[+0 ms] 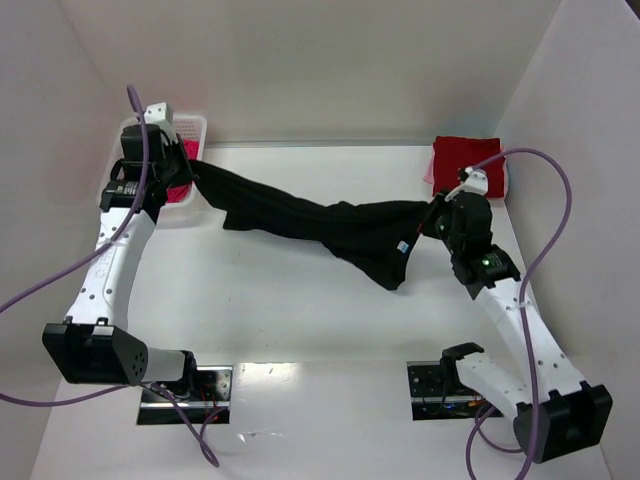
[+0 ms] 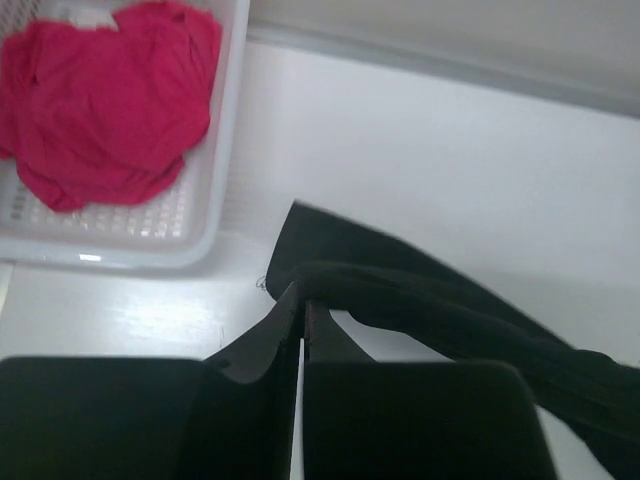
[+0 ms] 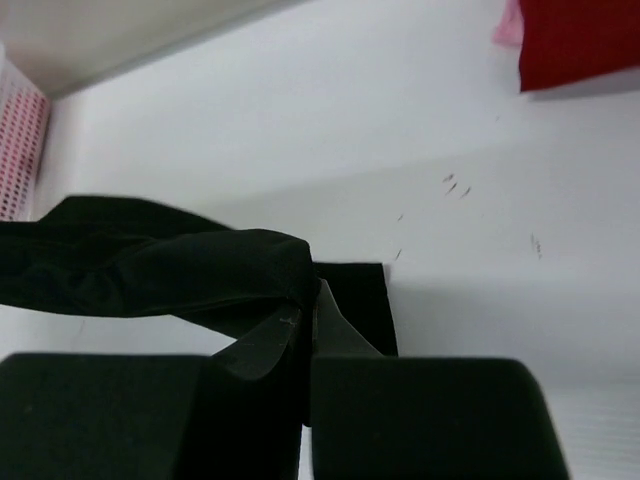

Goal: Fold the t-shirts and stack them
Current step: Flatten out the tshirt

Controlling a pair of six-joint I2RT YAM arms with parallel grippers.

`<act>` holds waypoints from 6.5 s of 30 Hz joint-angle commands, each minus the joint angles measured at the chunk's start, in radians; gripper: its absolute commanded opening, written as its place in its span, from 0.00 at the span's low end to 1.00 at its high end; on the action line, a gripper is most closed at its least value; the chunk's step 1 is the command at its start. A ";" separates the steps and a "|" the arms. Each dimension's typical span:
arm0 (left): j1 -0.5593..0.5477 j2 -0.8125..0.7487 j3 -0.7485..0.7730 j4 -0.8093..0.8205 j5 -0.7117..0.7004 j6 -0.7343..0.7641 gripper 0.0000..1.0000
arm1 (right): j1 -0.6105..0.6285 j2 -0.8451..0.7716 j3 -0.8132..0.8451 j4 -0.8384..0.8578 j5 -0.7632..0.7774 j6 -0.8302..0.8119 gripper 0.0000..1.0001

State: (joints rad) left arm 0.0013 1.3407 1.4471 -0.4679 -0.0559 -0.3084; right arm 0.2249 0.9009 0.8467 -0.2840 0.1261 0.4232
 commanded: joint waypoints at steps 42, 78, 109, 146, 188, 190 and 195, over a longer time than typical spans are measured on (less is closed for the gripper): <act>-0.010 -0.531 0.107 -0.184 -0.076 0.037 0.00 | -0.048 -0.189 0.526 0.007 -0.065 -0.164 0.00; -0.023 0.482 0.001 0.179 0.019 0.031 0.00 | -0.048 0.405 0.043 0.166 0.015 0.104 0.00; -0.090 0.724 0.296 0.167 0.041 0.077 0.00 | -0.160 0.725 0.256 0.213 0.165 0.066 0.00; -0.130 0.601 0.038 0.175 0.122 0.104 0.00 | -0.203 1.167 0.684 0.215 -0.356 -0.244 0.94; -0.055 0.485 -0.022 0.120 0.203 0.103 0.00 | -0.142 1.273 0.858 -0.102 -0.342 -0.347 0.77; -0.055 0.485 -0.022 0.120 0.203 0.103 0.00 | -0.142 1.259 0.842 -0.112 -0.361 -0.359 0.79; -0.055 0.485 -0.022 0.120 0.203 0.103 0.00 | -0.122 1.160 0.780 -0.121 -0.385 -0.371 0.90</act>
State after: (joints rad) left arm -0.0536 1.8683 1.4326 -0.3592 0.1291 -0.2127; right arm 0.0765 2.1826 1.6527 -0.3756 -0.2424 0.0727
